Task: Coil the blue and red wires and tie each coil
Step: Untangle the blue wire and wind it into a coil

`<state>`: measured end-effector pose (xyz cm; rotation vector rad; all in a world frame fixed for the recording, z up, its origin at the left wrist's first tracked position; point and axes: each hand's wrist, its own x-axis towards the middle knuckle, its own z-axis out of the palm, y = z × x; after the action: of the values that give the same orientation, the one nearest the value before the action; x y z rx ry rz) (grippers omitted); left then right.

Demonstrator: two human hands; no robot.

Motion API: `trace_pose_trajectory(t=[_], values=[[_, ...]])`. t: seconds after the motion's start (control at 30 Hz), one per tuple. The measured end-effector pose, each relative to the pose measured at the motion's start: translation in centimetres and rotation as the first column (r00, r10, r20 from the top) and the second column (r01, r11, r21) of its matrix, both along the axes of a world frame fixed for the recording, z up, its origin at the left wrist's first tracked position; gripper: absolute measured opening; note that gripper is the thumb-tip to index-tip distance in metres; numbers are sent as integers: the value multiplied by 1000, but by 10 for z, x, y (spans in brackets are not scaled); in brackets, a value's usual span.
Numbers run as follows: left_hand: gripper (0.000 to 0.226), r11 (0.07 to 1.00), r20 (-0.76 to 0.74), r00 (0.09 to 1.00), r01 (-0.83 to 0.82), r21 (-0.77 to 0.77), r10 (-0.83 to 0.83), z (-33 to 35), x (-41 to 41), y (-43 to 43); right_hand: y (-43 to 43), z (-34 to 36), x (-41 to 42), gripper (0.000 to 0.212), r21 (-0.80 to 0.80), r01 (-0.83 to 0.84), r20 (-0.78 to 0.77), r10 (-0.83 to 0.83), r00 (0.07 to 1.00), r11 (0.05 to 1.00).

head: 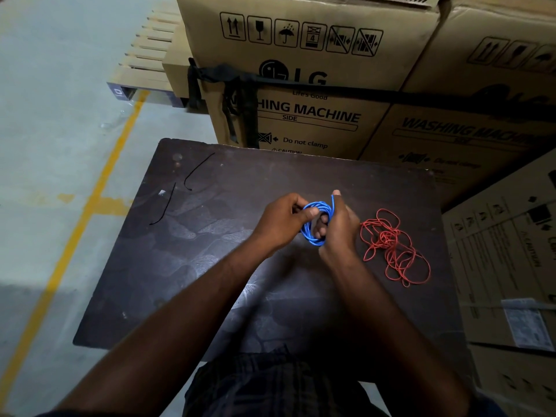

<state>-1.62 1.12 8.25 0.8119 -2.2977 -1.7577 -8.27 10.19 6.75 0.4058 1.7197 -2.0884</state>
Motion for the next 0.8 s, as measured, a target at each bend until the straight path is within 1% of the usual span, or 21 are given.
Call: trace_pose_trajectory(t=[0.07,0.1,0.17,0.2,0.27,0.33,0.4,0.47,0.5,0.57,0.6,0.67,0.73,0.77,0.8], values=[[14,1000,-6,1000,-25,14,26,-2,1,2,-1,2,-1,40,70,-20,-97,27,995,997],[15,999,-4,999,-41,11,41,-3,2,3,-2,1,-2,43,150,-7,-163,31,986,989],[16,998,-12,998,-57,-17,56,-5,3,5,-2,-1,-5,48,340,74,-327,44,944,938],[17,997,-20,998,-58,-43,58,-4,4,7,-1,-3,-7,49,400,124,-419,61,906,908],[15,994,-34,997,-67,-84,64,-4,5,10,1,-6,-8,48,437,159,-543,119,831,885],[15,992,-47,996,-81,-96,77,-5,7,12,0,-8,-8,46,464,151,-583,173,794,873],[17,991,-53,995,-92,-97,87,-6,9,13,-2,-7,-8,46,487,135,-590,211,779,863],[18,991,-56,995,-89,-98,84,-7,11,12,-3,-6,-8,47,498,114,-572,227,789,859],[21,991,-62,995,-89,-101,83,-7,12,12,-4,-7,-8,48,486,87,-545,225,808,869],[33,988,-112,991,-82,-127,68,-3,14,12,-4,-10,-8,50,395,-5,-450,199,871,919],[41,982,-157,987,-67,-176,39,-2,14,12,-4,-10,-7,51,328,-66,-385,197,902,942],[52,936,-224,972,-18,-353,-66,-1,17,10,-5,-11,-8,51,224,-157,-284,218,934,962],[51,845,-222,963,11,-535,-154,-4,20,6,-6,-13,-8,57,171,-221,-249,259,933,960],[50,805,-212,962,15,-594,-174,-6,23,3,-8,-13,-8,60,163,-247,-237,281,930,955],[48,779,-203,962,17,-627,-185,-9,24,1,-9,-12,-8,59,164,-269,-213,300,930,949]])
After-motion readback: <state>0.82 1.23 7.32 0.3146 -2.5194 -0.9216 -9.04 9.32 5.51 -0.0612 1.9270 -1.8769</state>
